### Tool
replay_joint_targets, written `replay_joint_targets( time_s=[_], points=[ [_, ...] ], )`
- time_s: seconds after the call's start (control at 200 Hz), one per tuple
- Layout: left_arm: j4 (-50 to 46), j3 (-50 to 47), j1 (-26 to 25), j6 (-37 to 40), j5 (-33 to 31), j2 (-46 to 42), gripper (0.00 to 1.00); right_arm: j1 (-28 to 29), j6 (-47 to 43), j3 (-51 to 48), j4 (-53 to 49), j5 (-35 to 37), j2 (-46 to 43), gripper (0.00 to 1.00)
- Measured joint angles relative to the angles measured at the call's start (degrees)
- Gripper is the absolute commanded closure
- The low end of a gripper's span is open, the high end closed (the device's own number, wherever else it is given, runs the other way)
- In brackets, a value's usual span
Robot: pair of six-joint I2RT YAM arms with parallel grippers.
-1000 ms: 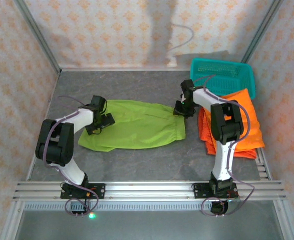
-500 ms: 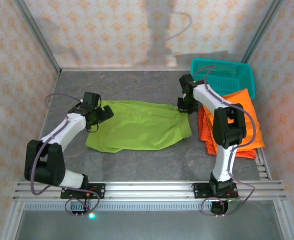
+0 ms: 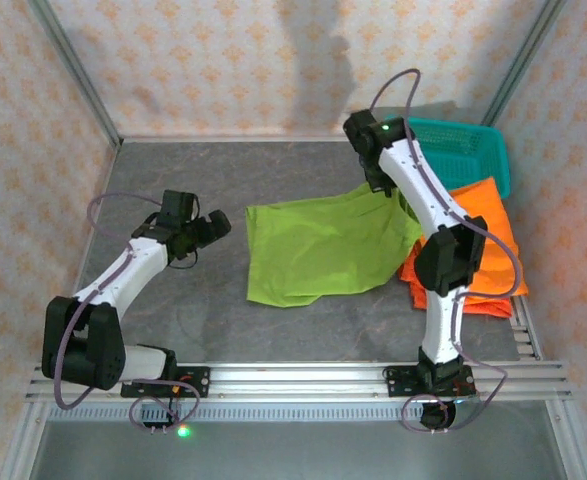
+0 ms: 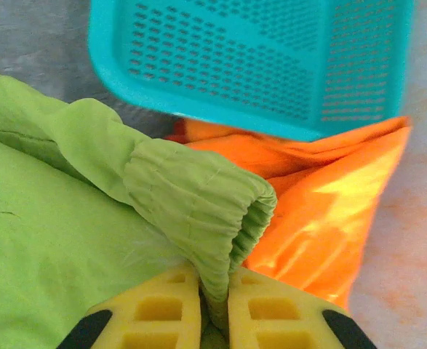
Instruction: Fold and stack the shorts
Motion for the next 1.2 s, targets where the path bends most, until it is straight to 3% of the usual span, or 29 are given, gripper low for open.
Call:
replay_joint_targets(
  time_s=[0.09, 0.2, 0.34, 0.465, 0.866, 1.201],
  points=[
    [1.6, -0.3, -3.5, -0.4, 0.6, 0.1, 0.06, 1.8, 0.0, 4.2, -3.5, 5.1, 2.9, 1.0],
    [5.3, -0.3, -6.8, -2.3, 2.9, 1.7, 0.19, 3.8, 0.1, 8.3, -6.3, 9.2, 5.5, 1.0],
    [9.9, -0.4, -9.5, -5.6, 5.0, 6.0, 0.54, 6.2, 0.5, 12.3, -8.1, 12.1, 6.8, 1.0],
    [12.2, -0.1, -13.6, -6.8, 5.1, 9.4, 0.75, 8.6, 1.3, 15.2, -8.9, 12.3, 7.4, 1.0],
    [18.3, 3.1, -21.6, -9.7, 5.1, 24.6, 0.93, 14.4, 5.3, 19.7, -9.2, 7.7, 12.5, 1.0],
    [22.4, 4.0, -23.4, -10.6, 4.6, 26.6, 0.94, 16.9, 10.9, 19.5, -2.6, -12.1, 12.6, 0.99]
  ],
)
